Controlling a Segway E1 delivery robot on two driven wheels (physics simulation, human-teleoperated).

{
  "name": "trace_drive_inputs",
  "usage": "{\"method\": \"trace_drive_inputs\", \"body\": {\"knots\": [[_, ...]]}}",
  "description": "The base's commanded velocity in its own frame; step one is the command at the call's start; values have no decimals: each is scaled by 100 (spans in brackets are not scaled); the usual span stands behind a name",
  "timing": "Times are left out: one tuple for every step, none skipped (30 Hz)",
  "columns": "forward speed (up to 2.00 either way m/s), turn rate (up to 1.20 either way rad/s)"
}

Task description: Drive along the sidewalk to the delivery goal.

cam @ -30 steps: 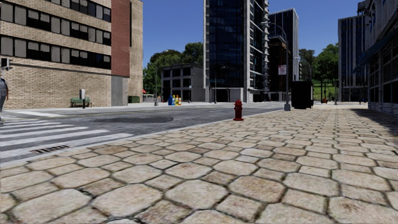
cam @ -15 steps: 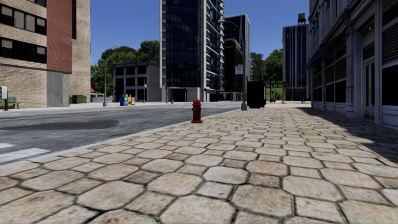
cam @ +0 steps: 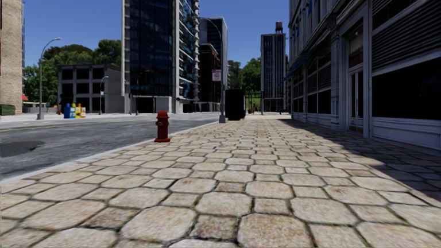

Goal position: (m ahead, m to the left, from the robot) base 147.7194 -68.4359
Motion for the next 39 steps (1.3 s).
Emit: {"method": "trace_drive_inputs", "body": {"knots": [[200,-56],[200,-56],[200,-56],[200,-56],[200,-56],[200,-56],[200,-56],[200,-55],[200,-54],[200,-54],[200,-54],[200,-54],[200,-54],[200,-50],[200,-38],[200,-30],[200,-25],[200,-9],[200,0],[200,0],[200,0],[200,0],[200,0],[200,0],[200,0],[200,0],[200,0],[200,0],[200,0],[200,0],[200,0],[200,0],[200,0],[200,0],[200,0],[200,0],[200,0],[200,3],[200,10]]}}
